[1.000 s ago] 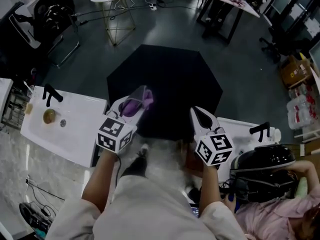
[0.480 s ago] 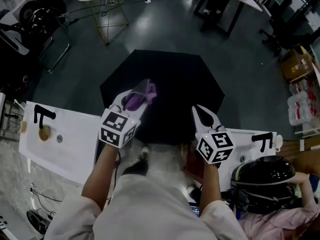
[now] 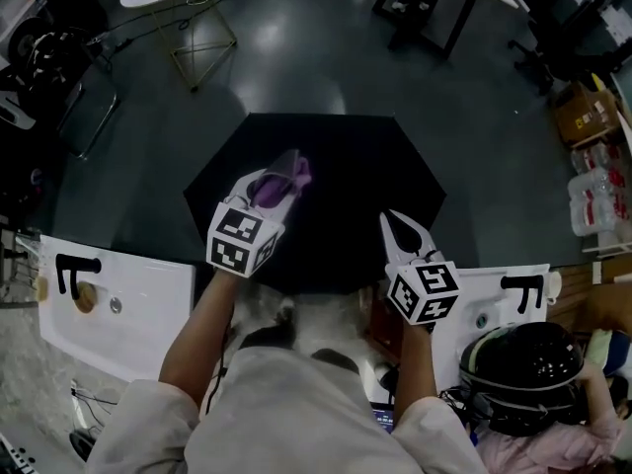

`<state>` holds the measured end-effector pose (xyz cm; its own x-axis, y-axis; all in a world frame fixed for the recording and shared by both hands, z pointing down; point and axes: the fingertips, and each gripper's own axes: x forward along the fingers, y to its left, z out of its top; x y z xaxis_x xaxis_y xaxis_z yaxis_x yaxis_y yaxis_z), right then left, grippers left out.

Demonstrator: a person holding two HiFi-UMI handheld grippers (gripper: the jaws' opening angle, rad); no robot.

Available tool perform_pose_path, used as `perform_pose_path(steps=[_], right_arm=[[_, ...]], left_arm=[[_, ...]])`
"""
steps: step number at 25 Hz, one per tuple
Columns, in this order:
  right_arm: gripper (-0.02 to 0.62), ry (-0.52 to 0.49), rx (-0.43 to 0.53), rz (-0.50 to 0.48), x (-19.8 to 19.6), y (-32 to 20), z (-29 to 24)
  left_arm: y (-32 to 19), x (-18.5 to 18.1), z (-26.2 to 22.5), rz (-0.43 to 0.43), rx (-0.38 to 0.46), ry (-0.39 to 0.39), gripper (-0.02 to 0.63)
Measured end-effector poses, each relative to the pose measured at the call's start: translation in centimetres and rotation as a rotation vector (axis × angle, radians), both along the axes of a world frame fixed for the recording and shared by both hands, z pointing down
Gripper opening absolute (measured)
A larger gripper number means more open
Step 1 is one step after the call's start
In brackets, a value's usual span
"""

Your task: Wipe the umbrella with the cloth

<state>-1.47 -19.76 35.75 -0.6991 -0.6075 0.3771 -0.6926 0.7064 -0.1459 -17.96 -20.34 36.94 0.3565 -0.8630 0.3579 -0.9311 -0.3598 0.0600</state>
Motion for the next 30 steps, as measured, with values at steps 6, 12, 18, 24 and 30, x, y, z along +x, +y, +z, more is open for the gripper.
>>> perform_pose_path(steps=[6, 12, 18, 24, 30], right_arm=[[0.006, 0.01, -0.033, 0.041, -1.1, -4.0, 2.1], [0.006, 0.02, -0.068, 0.061, -1.2, -7.2, 4.8], [0.006, 0.036, -0.133, 0.056, -1.1, -10.2, 8.8], [0.006, 0.055, -0.183, 0.051, -0.8, -12.9, 13.4], [0.006, 0.063, -0.229, 0.075, 0.3, -14.9, 17.7]], left_arm=[[-6.8, -2.5, 2.0, -0.011, -0.028, 0.021, 0.129], [-12.2, -3.0, 4.9, -0.028, -0.069, 0.042, 0.129], [-17.0, -2.4, 8.2, -0.029, -0.125, 0.034, 0.129], [-21.4, -2.4, 11.5, -0.055, -0.169, 0.029, 0.13], [-23.9, -0.9, 13.9, -0.064, -0.192, 0.016, 0.132]])
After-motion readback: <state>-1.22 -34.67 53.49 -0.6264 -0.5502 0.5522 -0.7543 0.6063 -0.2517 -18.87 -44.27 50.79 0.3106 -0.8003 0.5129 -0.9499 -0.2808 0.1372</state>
